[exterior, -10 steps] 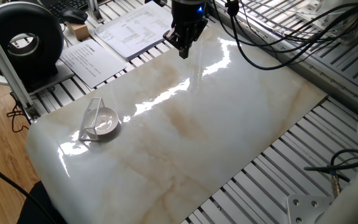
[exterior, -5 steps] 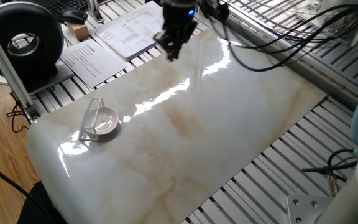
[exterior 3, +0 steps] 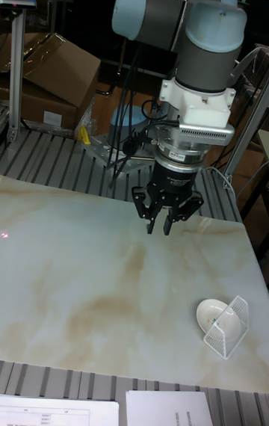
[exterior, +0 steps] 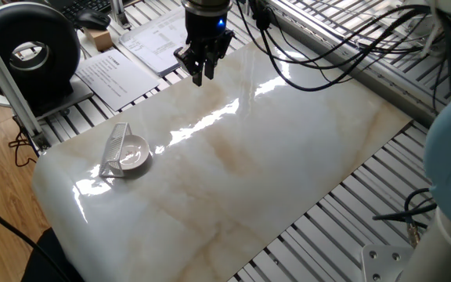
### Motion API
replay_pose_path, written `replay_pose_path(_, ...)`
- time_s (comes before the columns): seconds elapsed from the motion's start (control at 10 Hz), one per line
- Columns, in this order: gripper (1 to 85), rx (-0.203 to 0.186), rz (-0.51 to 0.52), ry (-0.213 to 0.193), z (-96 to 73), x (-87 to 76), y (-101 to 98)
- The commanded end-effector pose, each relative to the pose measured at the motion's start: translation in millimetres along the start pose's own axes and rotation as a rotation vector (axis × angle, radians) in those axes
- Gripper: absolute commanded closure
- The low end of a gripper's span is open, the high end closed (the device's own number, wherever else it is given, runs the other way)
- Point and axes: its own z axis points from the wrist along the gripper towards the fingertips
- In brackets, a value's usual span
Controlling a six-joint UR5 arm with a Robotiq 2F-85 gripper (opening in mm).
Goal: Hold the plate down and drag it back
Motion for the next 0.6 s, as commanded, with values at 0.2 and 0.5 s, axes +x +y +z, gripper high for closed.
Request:
replay_pose_path(0.2,47.0,-0.052,-0.001,-0.036,-1.2,-11.7,16.0)
replay_pose_path(0.5,46.0,-0.035,0.022,-0.054,31.5,-35.7,17.6)
